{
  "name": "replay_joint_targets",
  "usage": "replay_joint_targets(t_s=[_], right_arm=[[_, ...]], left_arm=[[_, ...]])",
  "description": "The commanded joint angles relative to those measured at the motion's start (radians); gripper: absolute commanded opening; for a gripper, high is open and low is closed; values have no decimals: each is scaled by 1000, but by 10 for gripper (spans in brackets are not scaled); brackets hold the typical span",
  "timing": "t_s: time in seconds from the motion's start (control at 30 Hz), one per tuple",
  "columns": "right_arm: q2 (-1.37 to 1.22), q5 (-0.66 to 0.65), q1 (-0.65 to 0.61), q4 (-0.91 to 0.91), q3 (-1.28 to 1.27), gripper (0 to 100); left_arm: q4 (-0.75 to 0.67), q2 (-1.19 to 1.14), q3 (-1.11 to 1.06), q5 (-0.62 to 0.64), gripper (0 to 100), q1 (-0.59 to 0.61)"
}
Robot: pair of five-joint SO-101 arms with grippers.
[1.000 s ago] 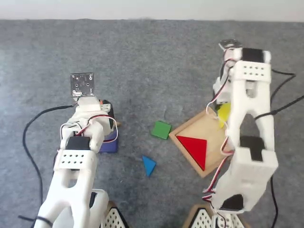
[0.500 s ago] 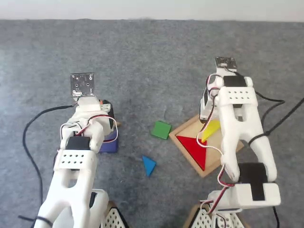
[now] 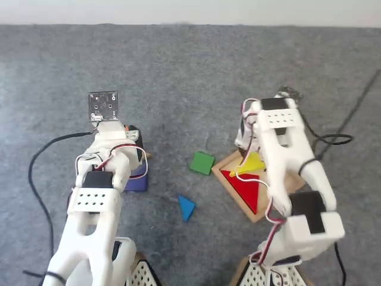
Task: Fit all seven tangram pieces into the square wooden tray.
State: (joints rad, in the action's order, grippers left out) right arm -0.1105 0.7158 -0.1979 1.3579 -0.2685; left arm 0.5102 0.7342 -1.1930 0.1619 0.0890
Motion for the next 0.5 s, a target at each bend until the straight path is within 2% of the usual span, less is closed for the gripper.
replay_joint_targets(t_s=[0.0, 0.23, 0.47], right_arm=[[-70, 57, -38, -45, 71, 106], [-105, 98, -41, -108, 72, 127], [-113, 104, -45, -114, 107, 331]], left_arm=[[-29, 0, 7, -11, 47, -9], [-29, -2, 7, -11, 47, -9], [-29, -2, 7, -11, 47, -9]])
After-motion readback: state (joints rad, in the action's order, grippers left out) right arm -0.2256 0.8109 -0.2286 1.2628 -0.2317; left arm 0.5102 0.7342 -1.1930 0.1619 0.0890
